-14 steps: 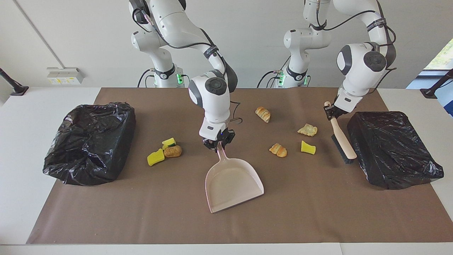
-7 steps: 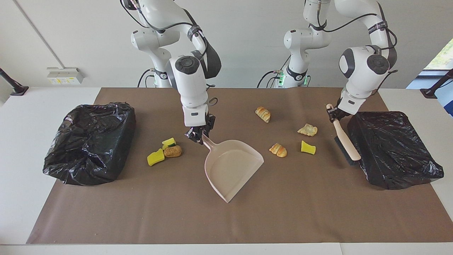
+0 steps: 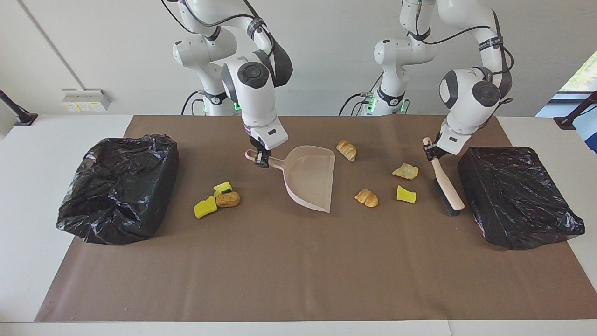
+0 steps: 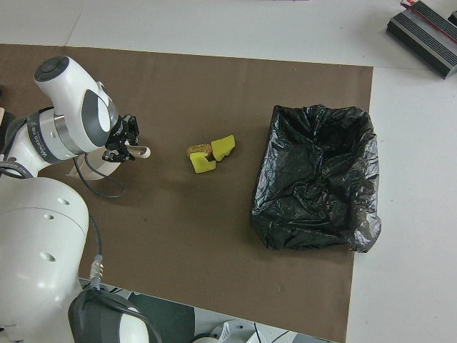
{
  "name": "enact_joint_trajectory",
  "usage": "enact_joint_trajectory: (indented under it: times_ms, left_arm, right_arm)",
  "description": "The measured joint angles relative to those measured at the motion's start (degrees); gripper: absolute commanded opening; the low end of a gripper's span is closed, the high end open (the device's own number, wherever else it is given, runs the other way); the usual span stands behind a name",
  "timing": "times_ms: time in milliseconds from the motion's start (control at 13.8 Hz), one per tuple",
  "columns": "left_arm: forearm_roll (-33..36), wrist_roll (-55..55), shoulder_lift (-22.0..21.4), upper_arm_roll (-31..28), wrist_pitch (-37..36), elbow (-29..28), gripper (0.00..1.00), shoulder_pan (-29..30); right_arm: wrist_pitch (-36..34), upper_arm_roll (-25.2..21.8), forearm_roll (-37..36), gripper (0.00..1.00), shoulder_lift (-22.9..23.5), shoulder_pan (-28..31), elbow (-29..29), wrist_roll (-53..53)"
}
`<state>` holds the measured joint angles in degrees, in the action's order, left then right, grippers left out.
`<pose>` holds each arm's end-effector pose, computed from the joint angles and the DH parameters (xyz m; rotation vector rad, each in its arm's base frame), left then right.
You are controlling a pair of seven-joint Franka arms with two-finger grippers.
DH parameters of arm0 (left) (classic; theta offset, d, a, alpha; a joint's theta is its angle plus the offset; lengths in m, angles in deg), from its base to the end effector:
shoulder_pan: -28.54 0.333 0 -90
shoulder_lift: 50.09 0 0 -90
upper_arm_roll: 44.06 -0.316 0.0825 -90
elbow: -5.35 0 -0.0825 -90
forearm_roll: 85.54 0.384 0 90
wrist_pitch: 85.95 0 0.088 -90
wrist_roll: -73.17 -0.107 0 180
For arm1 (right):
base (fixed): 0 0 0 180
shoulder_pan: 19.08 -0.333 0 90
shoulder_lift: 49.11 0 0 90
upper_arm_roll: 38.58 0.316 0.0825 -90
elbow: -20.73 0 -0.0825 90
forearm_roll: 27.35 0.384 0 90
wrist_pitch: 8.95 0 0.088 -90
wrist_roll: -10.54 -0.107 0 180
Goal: Sweep and dump trash in bin
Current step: 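Lower the dustpan near the crumbs while the left gripper brings the brush, then sweep the yellow sponge and crumb into the dustpan with the left gripper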
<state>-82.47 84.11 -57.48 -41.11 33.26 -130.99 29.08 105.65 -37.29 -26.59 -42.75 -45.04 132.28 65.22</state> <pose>0.4601 -0.0166 0.3594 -3.0555 -0.1831 0.2504 0.5124 0.2645 0.4192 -2.3566 -2.0338 0.0820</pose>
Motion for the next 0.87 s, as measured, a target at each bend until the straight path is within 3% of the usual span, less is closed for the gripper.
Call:
enact_joint_trajectory:
  times_ms: [364, 873]
  left_arm:
    - [-0.02, 12.51, -1.6, 0.66, -1.12, -2.04, 0.0, -12.85]
    - [-8.71, 13.43, -0.66, 0.79, 4.64, -2.09, 0.0, -23.39]
  right_arm:
    - [6.86, 0.05, -1.03, 0.0, 1.47, -3.8, 5.88, -1.39]
    - [9.66, 0.06, -2.35, 0.0, 2.19, -5.28, 7.81, -7.58]
